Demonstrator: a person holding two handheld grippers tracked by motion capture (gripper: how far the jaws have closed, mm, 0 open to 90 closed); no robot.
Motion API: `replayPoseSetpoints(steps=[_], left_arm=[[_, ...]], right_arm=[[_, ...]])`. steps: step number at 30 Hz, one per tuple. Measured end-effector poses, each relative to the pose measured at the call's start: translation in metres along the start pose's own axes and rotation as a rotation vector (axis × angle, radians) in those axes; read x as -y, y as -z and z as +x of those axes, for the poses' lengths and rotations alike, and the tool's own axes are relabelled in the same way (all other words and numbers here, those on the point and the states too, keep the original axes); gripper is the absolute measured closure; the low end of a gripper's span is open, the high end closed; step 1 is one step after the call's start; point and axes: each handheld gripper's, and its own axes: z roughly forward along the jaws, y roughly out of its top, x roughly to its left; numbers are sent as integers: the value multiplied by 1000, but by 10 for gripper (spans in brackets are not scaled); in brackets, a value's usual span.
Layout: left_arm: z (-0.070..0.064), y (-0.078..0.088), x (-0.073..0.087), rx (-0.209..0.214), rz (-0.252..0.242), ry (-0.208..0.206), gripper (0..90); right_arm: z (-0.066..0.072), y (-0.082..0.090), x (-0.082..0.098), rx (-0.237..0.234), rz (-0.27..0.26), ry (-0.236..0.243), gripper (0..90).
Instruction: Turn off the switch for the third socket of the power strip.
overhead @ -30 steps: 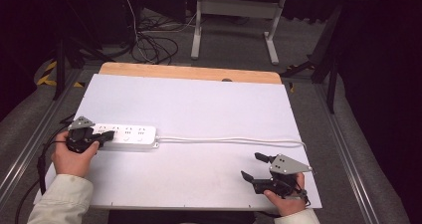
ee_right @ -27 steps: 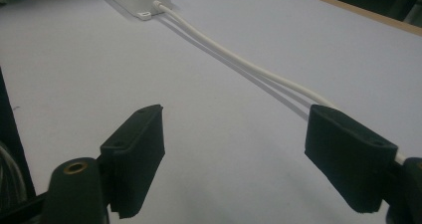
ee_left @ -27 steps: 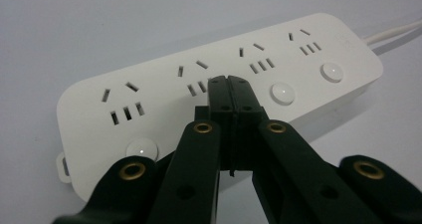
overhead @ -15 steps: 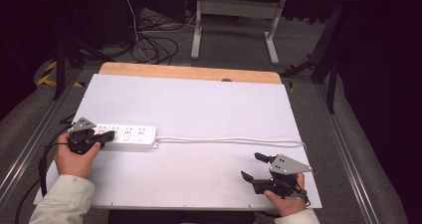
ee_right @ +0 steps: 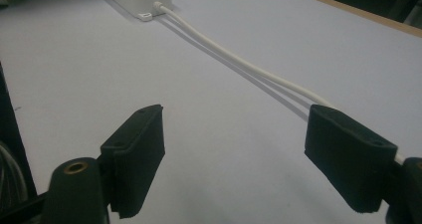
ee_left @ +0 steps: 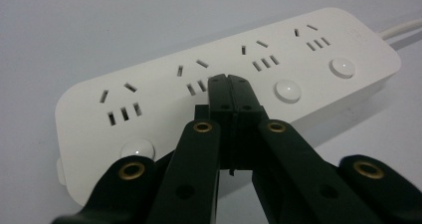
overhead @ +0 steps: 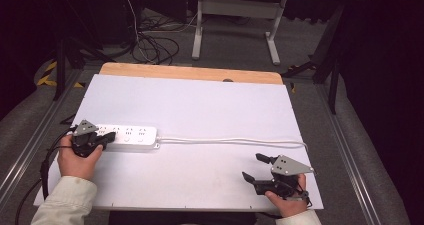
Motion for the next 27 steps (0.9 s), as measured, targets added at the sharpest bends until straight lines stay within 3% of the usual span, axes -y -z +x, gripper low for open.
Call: replayPoseSetpoints(steps=[3, 5, 10, 18, 27], left_arm=[[0, 0, 1, 3, -4, 4, 899], [-1, -1, 2, -31, -16, -22, 899], [1, -1, 4, -17, -30, -2, 899], [-1, -1, 3, -29, -20, -13, 900], [-6, -1, 0, -62, 7, -66, 900]], right_arm=[[0, 0, 0, -1, 0, 1, 237], [0, 0, 0, -1, 0, 1, 237], [0, 0, 0, -3, -1, 2, 237], [0, 0, 0, -3, 1, 2, 237], [1, -1, 0, -2, 5, 2, 237]])
